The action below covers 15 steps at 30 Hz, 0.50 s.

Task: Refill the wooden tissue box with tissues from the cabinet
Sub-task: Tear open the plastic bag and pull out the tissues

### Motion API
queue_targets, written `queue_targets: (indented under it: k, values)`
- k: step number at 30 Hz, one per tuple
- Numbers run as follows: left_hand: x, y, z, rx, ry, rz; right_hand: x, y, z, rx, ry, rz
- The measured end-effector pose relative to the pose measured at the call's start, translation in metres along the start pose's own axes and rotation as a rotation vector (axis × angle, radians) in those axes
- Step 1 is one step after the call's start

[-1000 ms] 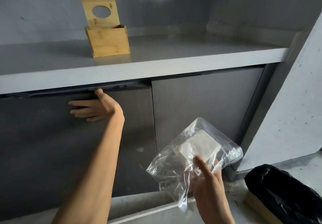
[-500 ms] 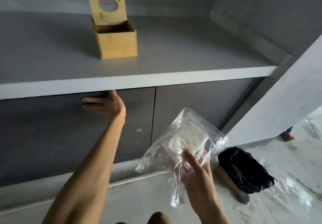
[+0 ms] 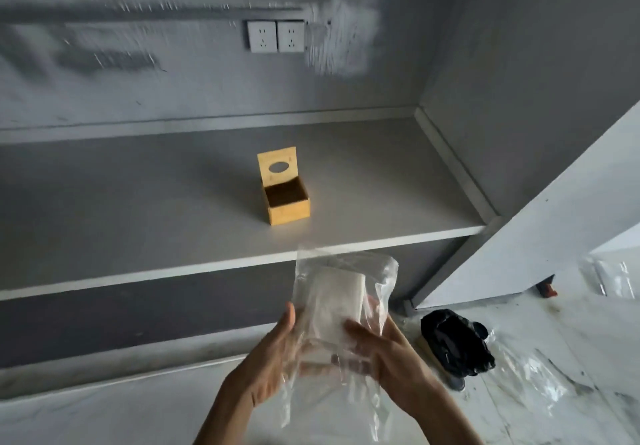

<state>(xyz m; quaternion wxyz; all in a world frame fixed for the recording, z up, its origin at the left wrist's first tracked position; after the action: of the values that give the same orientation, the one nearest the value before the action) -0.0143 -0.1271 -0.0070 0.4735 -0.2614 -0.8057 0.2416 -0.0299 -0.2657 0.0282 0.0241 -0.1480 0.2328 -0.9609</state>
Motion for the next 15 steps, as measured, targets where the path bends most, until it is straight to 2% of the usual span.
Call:
queue_targets:
  k: [2,5,8,12,15]
  values:
    - [0.042,-0.025,-0.017,-0.064,-0.111,-0.010,0.011,-0.026,0.027,0.059,-0.033,0.079]
    - [0.079,-0.033,-0.042,-0.129,-0.231,-0.124,0.019,-0.054,0.059,0.168,-0.050,0.168]
    - [0.094,-0.031,-0.054,-0.103,-0.243,-0.204,0.021,-0.064,0.078,0.143,-0.090,0.204]
    - [0.102,-0.032,-0.058,-0.027,-0.309,-0.268,0.010,-0.039,0.085,0.137,-0.065,0.120]
    - [0.095,-0.040,-0.062,-0.057,-0.335,-0.201,-0.003,-0.032,0.094,0.216,0.057,0.097]
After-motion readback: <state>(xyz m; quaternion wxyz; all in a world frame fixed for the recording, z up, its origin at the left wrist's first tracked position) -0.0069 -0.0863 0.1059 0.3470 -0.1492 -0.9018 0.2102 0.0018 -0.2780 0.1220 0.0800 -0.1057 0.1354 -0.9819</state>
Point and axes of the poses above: each hand's wrist, its own x-axis away from the middle knuckle, its own y-axis out of the back of the hand, z = x × y, the point moved 8 cm from there along -x, towards the middle knuckle, and after that the axes turned 13 degrees about y, right-handed, at the moved point
